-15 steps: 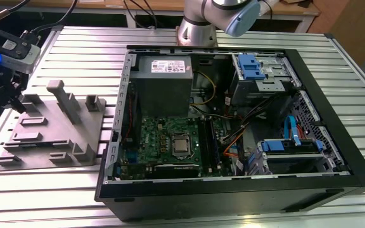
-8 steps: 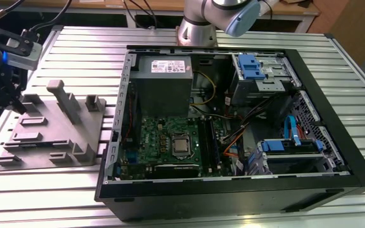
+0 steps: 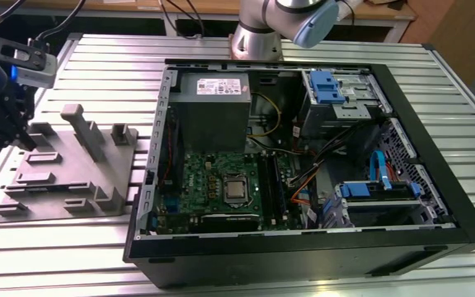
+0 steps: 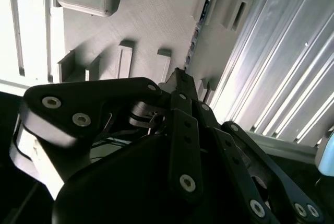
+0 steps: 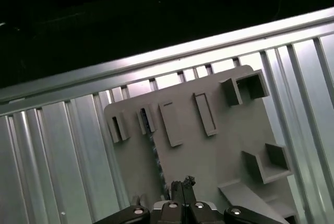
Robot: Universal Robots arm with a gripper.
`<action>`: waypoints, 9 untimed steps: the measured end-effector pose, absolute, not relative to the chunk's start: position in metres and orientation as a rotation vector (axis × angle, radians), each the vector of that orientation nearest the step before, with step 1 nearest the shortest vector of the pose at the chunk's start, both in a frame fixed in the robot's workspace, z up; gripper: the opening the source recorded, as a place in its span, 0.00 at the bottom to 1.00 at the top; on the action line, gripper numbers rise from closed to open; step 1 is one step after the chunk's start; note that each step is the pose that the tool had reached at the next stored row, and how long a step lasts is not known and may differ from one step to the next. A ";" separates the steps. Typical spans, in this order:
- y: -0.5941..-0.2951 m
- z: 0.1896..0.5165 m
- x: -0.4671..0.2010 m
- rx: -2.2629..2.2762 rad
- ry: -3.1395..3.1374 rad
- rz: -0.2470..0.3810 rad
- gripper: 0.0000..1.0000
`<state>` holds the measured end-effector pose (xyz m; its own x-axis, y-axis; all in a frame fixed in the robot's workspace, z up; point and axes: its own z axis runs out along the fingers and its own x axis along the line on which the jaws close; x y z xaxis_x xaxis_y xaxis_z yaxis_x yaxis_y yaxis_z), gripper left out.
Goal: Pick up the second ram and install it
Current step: 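Pick up the second ram and move it above second insertion slot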
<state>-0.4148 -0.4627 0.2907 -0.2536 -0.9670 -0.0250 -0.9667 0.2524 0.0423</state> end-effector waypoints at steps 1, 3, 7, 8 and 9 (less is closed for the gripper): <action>-0.463 0.290 -0.415 1.927 -2.473 -0.075 0.10; -0.463 0.289 -0.415 1.931 -2.470 -0.075 0.10; -0.463 0.289 -0.415 1.931 -2.470 -0.075 0.10; -0.463 0.288 -0.415 1.933 -2.472 -0.073 0.10; -0.463 0.287 -0.415 1.935 -2.473 -0.070 0.10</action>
<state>-0.4150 -0.4627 0.2873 -0.2410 -0.9702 -0.0271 -0.9701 0.2399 0.0356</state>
